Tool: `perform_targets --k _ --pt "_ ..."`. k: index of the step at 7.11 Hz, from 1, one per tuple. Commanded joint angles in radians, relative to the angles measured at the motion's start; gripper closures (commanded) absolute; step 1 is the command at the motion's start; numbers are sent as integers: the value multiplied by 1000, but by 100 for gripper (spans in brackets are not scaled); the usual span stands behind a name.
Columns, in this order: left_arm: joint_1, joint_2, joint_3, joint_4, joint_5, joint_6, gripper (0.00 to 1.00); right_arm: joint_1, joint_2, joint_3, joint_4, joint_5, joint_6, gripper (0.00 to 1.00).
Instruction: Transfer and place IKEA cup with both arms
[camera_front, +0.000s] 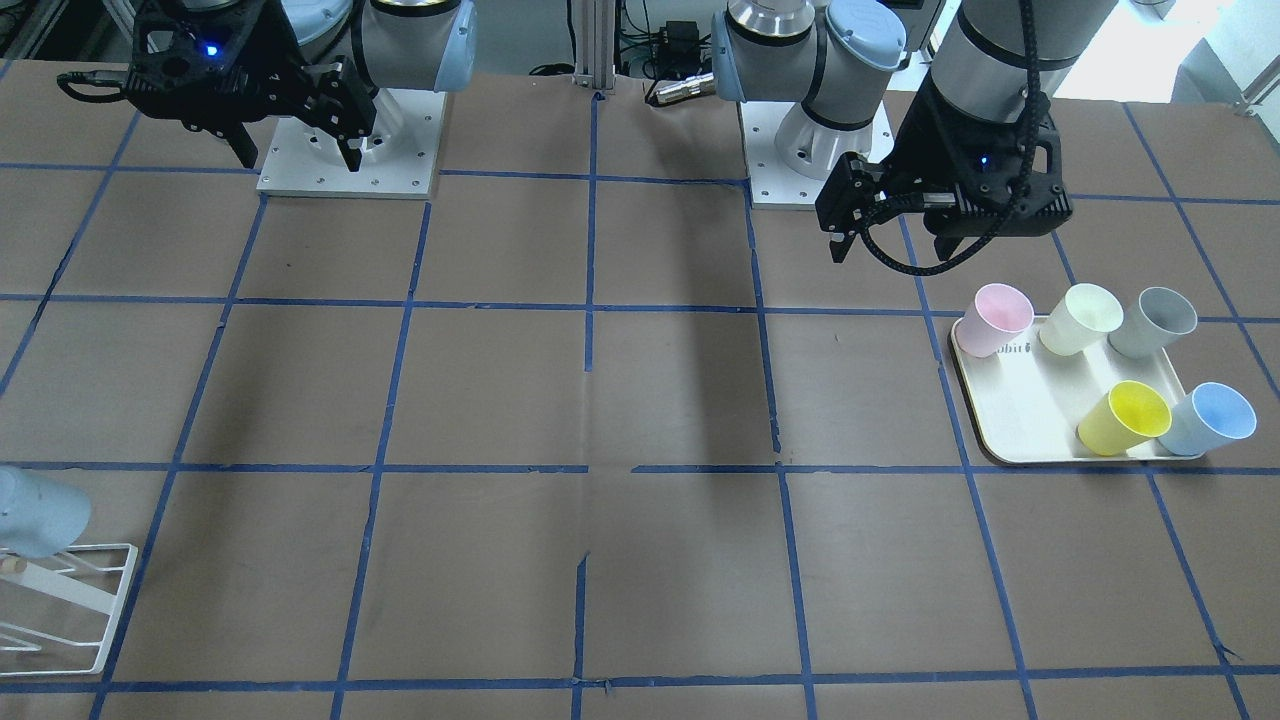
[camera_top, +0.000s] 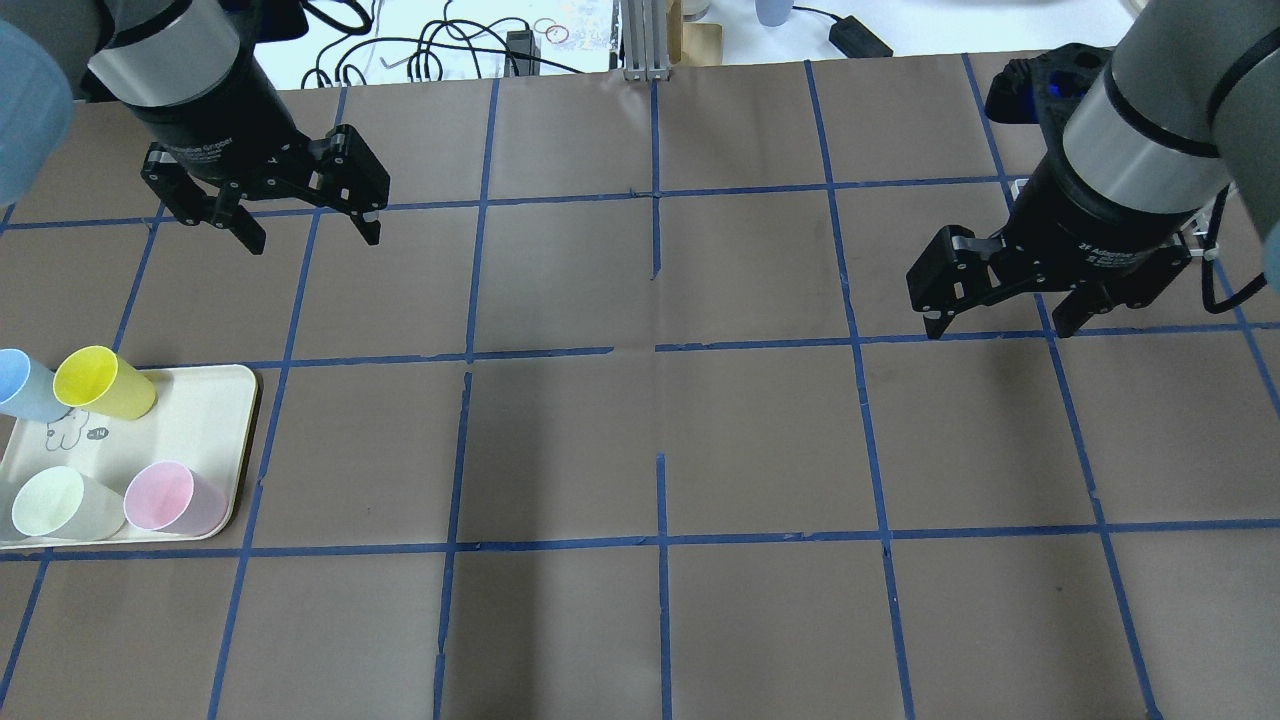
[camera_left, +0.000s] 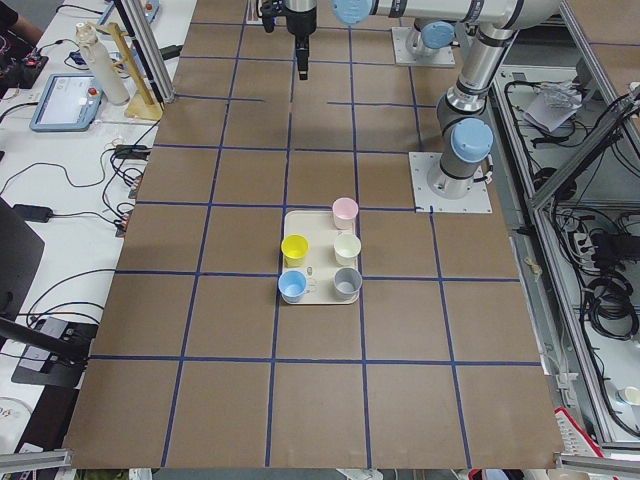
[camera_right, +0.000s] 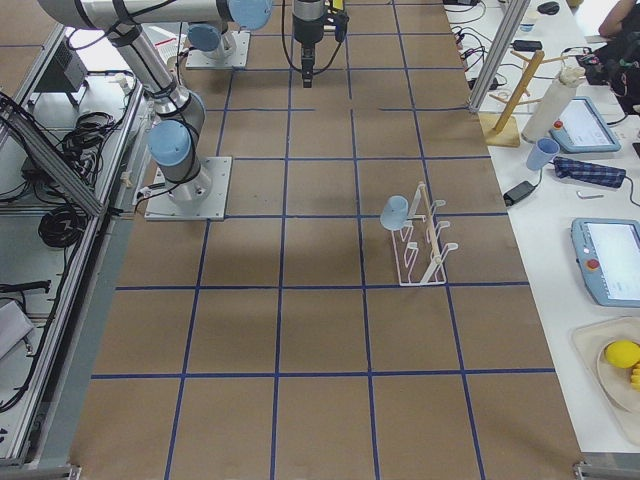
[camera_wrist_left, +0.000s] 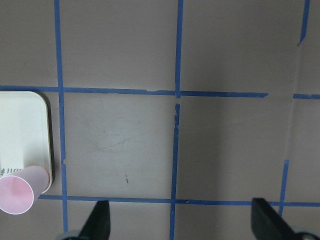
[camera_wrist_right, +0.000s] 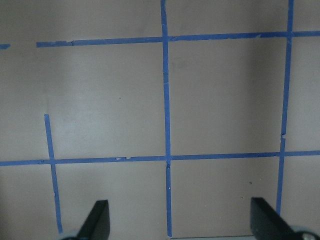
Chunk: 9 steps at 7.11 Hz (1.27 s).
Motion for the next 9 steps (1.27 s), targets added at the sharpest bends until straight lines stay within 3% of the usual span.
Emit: perform_targets --k 1,5,7,9 --pt "0 0 -3 -3 1 0 0 -3 0 0 -3 -2 0 0" --pt "-3 12 -11 -17 0 0 0 -14 3 -5 -9 -97 -2 0" --pt "-3 11 -11 -17 -2 9 0 -127 5 -5 -5 -80 -37 0" --pt "-3 8 -9 -17 1 6 0 -230 34 -6 -78 -50 -178 0"
